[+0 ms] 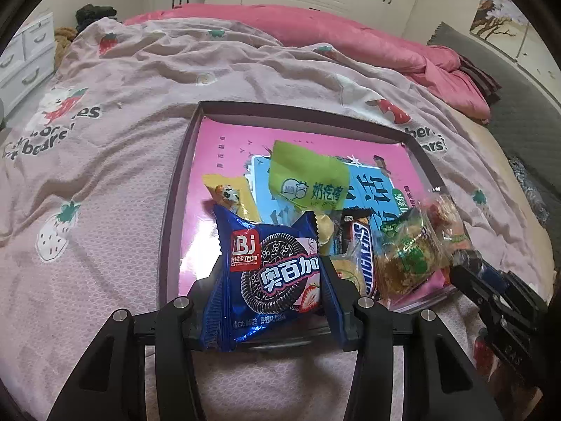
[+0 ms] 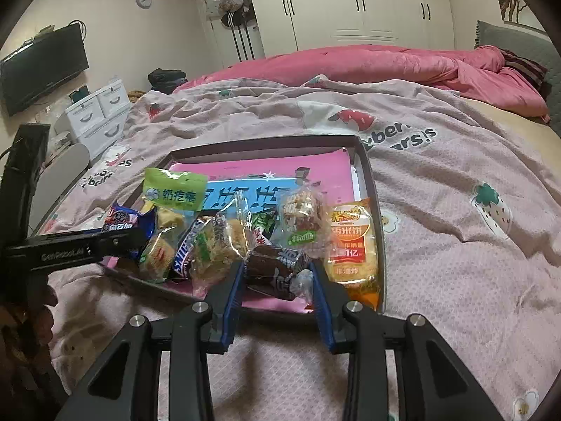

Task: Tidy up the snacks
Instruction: 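Carry the blue pack and brown chocolate over the tray and lower them in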

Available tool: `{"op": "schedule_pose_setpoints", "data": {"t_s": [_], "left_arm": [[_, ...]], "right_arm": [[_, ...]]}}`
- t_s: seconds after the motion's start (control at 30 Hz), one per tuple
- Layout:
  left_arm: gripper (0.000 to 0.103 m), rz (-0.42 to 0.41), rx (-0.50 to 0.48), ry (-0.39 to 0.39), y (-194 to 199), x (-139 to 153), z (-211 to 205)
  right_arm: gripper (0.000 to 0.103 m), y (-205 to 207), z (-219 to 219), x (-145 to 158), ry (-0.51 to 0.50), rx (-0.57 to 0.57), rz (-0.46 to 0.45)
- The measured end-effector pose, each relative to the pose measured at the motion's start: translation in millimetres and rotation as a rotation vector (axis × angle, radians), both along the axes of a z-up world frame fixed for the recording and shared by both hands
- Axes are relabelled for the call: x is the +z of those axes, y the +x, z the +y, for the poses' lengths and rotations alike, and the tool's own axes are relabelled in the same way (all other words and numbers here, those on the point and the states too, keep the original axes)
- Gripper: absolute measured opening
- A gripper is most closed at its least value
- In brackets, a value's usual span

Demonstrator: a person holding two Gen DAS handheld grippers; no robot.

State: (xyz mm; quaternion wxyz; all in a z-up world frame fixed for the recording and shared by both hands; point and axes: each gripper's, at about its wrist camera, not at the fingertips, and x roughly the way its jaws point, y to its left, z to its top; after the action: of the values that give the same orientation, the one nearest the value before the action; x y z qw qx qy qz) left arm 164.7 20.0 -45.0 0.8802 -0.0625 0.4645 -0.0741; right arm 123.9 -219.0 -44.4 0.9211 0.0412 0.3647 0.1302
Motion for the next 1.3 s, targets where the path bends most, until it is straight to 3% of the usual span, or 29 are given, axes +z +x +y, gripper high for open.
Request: {"op": "schedule_pose_setpoints", "data": {"t_s": [0.43,0.83,1.3], "left_arm": [[0.051,-0.007,-0.002,0.015,-1.0,-0.6,-1.5],[0.051,-0.017,0.002,0.045,-6.3,1.8,-2.6],[0.052,-0.019,0.011,0.054,-15.4,5.5,-1.4]], "right_arm": [[0.037,3.7,1.2,-6.4,-0.022,0.006,0.015],[0.037,0.5,9.7,-7.3,-0.101,0.017,0.013],[0.038,2.8,9.9,-7.1,-0.097,0.009,0.009]]}}
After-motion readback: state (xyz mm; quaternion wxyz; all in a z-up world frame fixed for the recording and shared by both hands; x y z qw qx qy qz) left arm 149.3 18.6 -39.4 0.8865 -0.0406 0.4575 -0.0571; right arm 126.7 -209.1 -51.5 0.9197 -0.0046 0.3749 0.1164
